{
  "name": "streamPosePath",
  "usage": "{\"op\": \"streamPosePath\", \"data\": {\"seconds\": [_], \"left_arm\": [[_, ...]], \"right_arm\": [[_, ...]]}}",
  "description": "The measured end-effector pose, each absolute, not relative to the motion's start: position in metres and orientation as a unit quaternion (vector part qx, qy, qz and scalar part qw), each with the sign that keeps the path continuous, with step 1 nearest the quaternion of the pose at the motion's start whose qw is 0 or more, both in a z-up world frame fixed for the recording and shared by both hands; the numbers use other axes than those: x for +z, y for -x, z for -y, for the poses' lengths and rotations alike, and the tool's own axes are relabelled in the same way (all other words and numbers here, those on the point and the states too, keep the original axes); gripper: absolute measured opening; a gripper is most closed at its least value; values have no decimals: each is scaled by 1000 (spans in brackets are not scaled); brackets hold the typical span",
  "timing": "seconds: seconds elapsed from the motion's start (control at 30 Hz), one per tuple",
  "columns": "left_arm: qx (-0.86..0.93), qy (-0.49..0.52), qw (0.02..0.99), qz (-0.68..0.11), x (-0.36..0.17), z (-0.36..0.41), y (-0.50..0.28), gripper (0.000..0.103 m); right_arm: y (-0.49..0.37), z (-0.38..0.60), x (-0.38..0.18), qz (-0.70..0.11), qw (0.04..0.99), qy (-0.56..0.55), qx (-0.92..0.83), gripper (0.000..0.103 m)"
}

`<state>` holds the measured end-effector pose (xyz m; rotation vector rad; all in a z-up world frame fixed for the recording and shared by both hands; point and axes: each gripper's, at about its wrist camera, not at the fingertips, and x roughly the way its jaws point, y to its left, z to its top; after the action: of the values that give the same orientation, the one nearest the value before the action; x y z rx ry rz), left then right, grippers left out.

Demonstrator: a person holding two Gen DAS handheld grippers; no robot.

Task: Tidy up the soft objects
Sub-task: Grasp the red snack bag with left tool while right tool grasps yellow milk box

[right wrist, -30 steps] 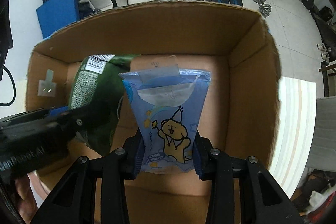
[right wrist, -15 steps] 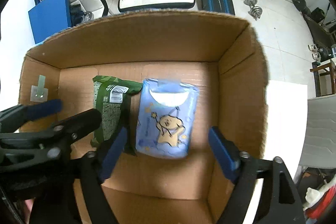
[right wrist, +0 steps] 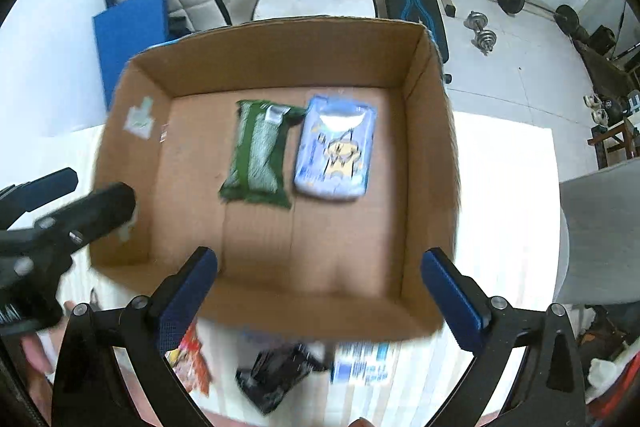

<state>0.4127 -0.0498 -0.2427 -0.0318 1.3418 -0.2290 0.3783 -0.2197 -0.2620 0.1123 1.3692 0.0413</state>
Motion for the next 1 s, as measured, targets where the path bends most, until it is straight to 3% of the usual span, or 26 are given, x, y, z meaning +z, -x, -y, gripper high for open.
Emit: {"op": "streamPosePath", "data": {"seconds": [0.2, 0.37, 0.53, 0.63, 1.0], "left_arm": [[-52, 16, 781, -622, -246, 22, -345, 96], [-33, 15, 743, -668, -299, 10, -314, 96], [-20, 15, 708, -706, -360, 6, -313, 85], [-16, 1, 688, -726, -394, 9, -320, 76], [-12, -2, 667, -745, -441, 14, -329, 75]], "right_arm": [[-310, 239, -258, -641, 764, -78, 11, 103], [-279, 261, -298, -670, 734, -110, -7, 103], [-283, 267, -353, -694, 709, -121, -22, 103], [-288, 269, -379, -706, 696, -128, -28, 99], [-294, 273, -419, -722, 673, -154, -39, 80]]}}
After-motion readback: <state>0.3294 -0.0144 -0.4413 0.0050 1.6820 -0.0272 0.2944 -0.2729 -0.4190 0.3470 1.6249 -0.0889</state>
